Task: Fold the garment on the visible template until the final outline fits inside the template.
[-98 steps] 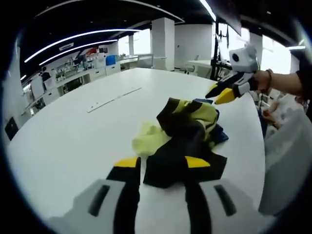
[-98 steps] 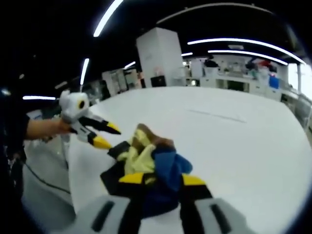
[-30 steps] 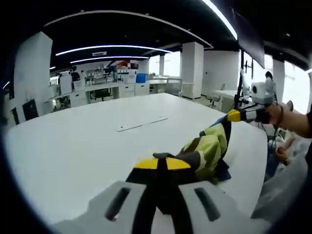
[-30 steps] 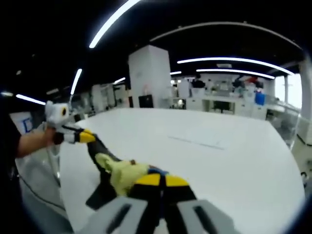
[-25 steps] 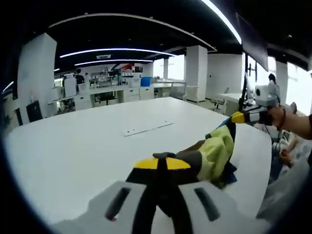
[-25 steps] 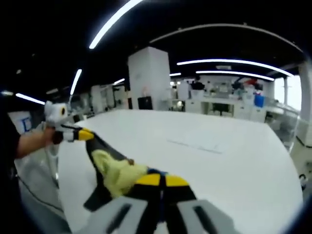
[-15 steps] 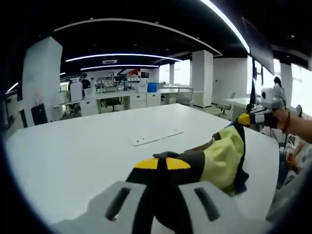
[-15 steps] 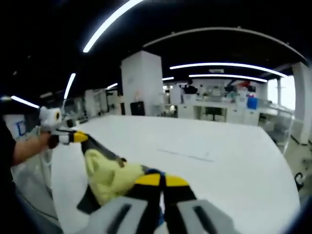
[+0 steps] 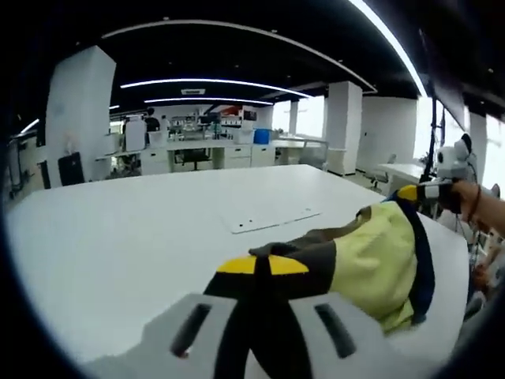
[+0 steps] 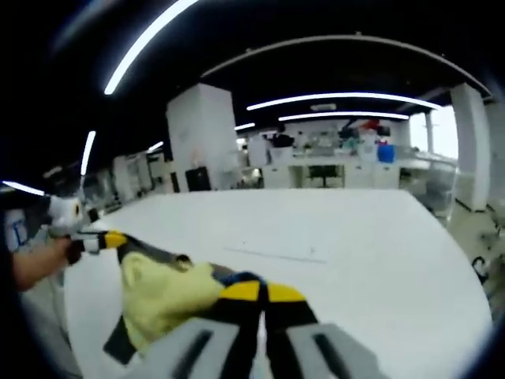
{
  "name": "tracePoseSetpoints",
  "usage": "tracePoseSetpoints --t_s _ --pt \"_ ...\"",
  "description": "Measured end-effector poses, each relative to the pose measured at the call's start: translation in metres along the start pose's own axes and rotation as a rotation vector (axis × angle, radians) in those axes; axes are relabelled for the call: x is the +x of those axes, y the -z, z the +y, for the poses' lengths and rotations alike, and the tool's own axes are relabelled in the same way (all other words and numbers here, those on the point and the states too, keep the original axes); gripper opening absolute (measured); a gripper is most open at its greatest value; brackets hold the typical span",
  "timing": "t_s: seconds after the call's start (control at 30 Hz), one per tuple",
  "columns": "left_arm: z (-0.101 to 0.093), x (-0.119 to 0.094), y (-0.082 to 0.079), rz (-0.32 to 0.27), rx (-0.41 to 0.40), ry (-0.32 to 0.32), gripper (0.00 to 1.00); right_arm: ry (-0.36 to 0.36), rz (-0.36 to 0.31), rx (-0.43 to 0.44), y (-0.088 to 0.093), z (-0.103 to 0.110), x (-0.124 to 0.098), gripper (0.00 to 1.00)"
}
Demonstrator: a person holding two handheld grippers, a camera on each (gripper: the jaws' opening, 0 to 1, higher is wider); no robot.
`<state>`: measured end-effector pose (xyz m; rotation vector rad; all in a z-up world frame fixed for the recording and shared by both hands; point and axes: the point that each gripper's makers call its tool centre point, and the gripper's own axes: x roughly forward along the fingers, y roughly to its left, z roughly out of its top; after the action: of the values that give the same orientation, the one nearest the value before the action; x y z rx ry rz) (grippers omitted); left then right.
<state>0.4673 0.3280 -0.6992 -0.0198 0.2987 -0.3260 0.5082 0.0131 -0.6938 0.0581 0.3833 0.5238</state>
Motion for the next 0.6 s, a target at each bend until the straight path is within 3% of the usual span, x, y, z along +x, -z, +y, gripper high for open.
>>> tracePoseSetpoints --t_s 0.23,0.4,0.6 --pt "0.016 0.023 0.008 0.018 0.005 -0.018 0.0 0.018 0.006 0.01 0.002 -0.009 0.022 0.0" --pt "0.027 0.038 0.01 0.014 -0.049 -0.026 0.0 0.035 0.013 0.036 0.005 -0.024 0.043 0.0" --pt "0.038 0.061 0.028 0.054 -0.079 -0.043 0.0 0.047 0.061 0.066 0.026 -0.036 0.07 0.0"
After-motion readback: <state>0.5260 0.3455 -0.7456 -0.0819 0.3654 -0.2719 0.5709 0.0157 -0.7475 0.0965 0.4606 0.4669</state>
